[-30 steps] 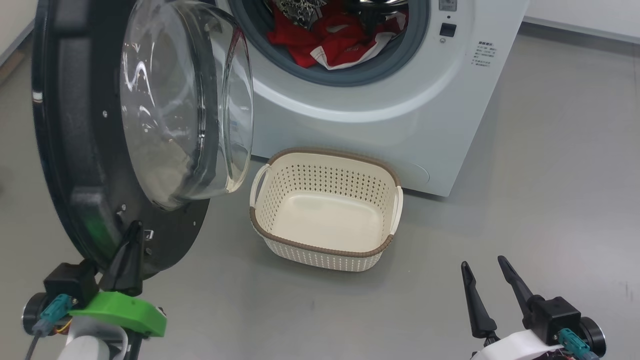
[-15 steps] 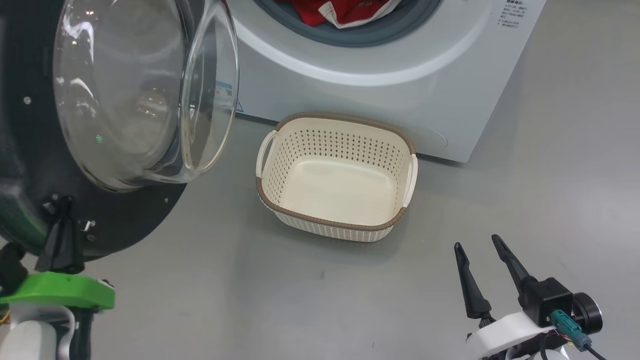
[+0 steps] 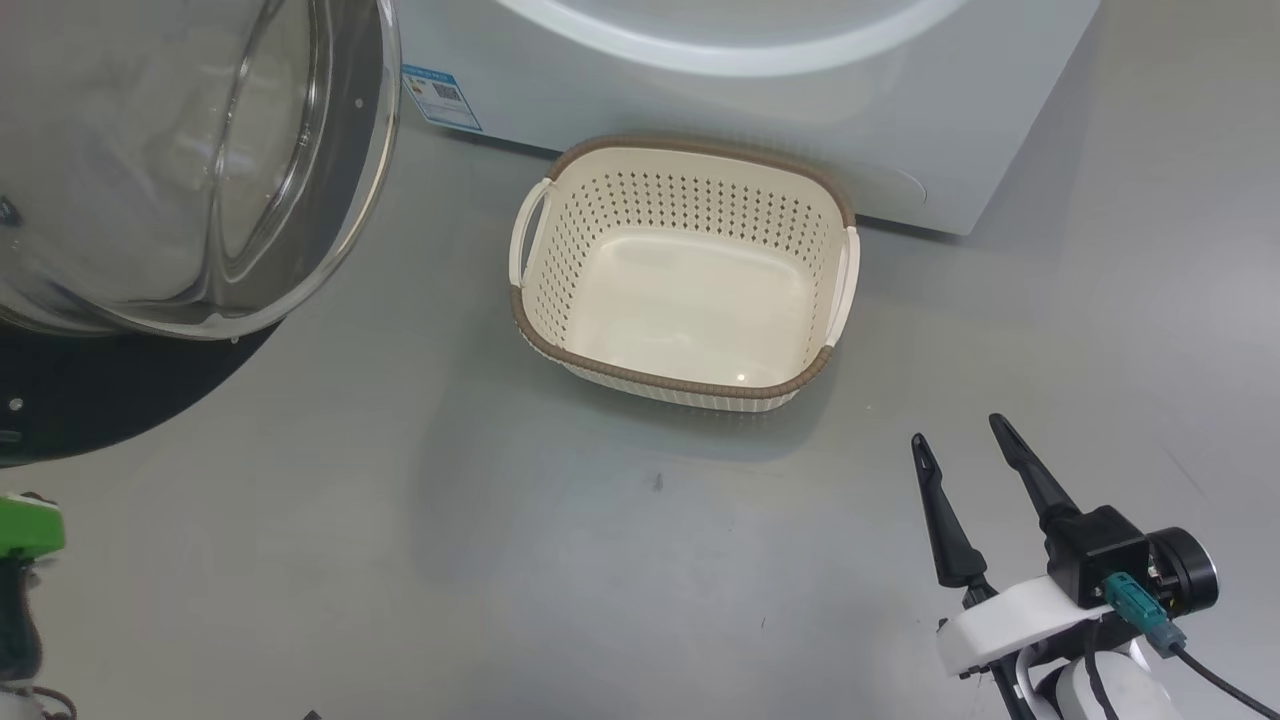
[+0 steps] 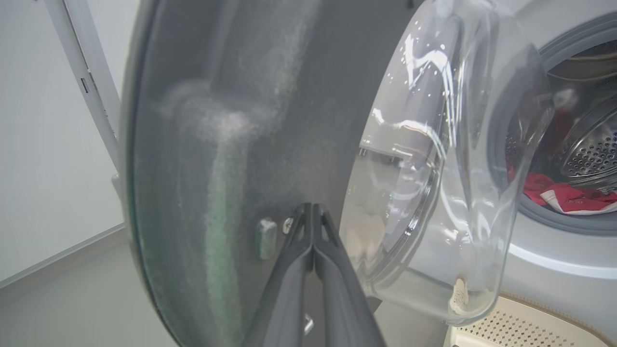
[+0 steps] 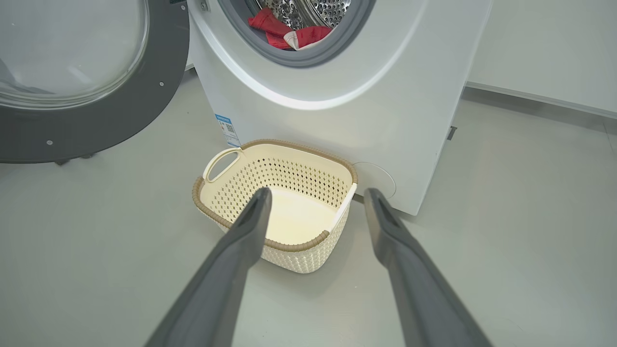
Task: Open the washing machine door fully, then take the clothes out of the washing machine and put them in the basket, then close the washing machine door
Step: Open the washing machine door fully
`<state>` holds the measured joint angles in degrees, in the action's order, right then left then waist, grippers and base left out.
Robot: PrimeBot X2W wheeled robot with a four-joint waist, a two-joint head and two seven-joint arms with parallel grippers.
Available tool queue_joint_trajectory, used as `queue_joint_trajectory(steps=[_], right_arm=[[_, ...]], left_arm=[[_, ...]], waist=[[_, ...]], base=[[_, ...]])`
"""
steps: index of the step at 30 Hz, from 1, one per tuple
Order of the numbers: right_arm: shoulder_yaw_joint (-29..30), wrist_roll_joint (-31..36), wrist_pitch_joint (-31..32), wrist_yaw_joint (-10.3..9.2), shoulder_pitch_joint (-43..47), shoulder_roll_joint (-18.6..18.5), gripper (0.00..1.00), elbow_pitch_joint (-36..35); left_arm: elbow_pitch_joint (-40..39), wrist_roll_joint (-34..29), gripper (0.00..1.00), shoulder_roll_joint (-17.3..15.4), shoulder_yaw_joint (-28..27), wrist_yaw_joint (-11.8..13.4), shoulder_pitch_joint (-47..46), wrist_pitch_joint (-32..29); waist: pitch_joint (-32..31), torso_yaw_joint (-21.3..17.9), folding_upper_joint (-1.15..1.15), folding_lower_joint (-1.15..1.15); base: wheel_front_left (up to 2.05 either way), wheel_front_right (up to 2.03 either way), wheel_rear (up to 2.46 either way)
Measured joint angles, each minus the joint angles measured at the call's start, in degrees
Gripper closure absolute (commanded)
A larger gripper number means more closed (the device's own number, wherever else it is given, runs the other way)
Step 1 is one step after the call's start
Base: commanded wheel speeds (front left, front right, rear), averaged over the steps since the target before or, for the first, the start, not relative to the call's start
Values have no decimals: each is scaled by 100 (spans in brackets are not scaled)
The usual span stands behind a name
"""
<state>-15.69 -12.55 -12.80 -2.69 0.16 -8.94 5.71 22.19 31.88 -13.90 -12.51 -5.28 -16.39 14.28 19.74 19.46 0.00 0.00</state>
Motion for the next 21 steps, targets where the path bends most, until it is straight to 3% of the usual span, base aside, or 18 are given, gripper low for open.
queue_joint_trajectory(steps=[14,21], right_arm=[[32,212,149,-57,-278,-135,0,-212],[112,230,165,-101,-359,-204,0,-253]], left_arm=[[711,183,100,-521,-432,-109,-678,43],[1002,187,100,-613,-609,-118,-992,43]], waist=[[747,-24,0,0],[1014,-75,0,0]], base=[[0,0,0],[0,0,0]])
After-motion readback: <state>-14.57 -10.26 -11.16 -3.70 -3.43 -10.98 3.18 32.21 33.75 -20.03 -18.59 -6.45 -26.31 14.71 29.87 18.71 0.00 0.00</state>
